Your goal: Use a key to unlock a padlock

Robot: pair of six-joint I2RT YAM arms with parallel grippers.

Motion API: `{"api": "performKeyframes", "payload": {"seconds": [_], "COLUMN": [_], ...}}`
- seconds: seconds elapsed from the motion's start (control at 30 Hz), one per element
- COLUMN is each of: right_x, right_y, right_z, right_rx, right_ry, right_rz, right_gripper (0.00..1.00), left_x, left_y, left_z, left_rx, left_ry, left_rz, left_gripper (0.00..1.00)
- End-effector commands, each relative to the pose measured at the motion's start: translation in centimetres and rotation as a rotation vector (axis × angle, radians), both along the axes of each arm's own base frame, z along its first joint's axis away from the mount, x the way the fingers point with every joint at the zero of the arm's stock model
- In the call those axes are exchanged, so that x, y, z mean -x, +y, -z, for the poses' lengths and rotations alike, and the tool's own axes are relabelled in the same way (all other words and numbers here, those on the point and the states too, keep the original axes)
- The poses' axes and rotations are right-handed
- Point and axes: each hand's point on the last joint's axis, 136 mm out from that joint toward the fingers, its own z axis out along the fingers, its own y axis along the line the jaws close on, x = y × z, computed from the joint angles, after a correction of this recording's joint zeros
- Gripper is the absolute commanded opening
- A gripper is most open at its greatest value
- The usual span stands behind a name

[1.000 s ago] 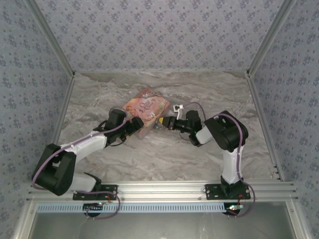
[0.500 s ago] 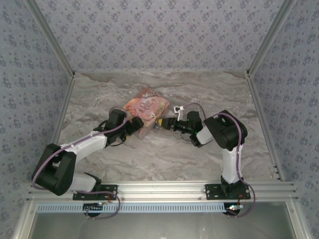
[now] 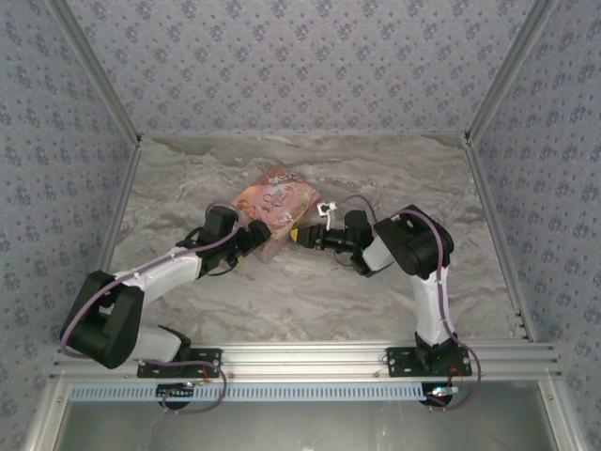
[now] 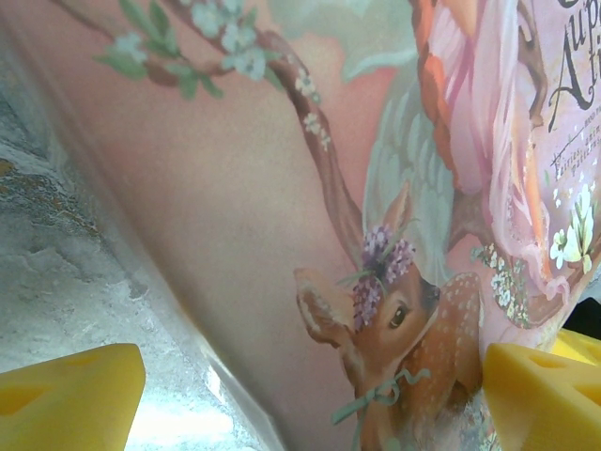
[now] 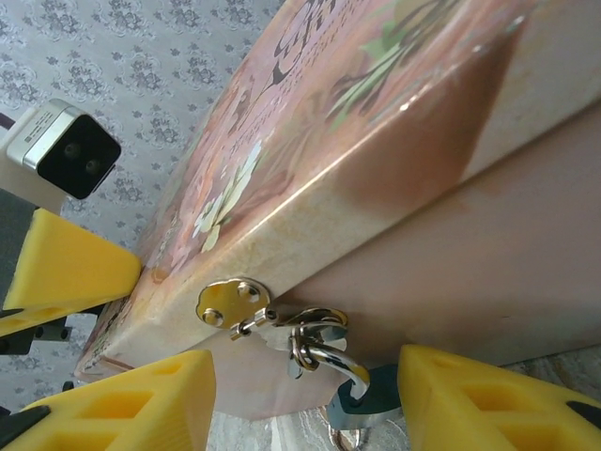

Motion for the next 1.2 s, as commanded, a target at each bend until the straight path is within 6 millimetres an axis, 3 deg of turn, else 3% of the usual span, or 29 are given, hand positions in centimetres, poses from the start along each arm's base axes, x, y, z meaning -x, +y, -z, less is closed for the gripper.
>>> {"api": "performKeyframes", "payload": {"seconds": [0.0, 0.37, 0.77, 1.17], "right_x": [0.2, 0.7, 1.4, 1.0], "right_y": [0.8, 0.7, 0.4, 0.2], "right_z": [-0.7, -0.1, 0.6, 1.0], "right_rx": [-0.028, -0.013, 0.0, 0.018], "right_ry": [-0.041, -0.025, -0.008, 0.018], "right_rz": [-0.04, -0.05, -0.053, -0.039], "right_gripper": [0.55, 0.38, 0.36, 0.08], "left_x": [1.9, 2.0, 2.0, 2.0], "left_y": [1.6, 1.7, 1.8, 1.8], "left_z": [3.1, 3.0, 3.0, 3.0], "left_rx": [-0.096, -0.096, -0.102, -0.103], "left_ry": [0.124, 0.12, 0.119, 0.117], "left_rz": [-0.022, -0.025, -0.027, -0.027], "left_gripper": [0.92, 0.92, 0.92, 0.92]}}
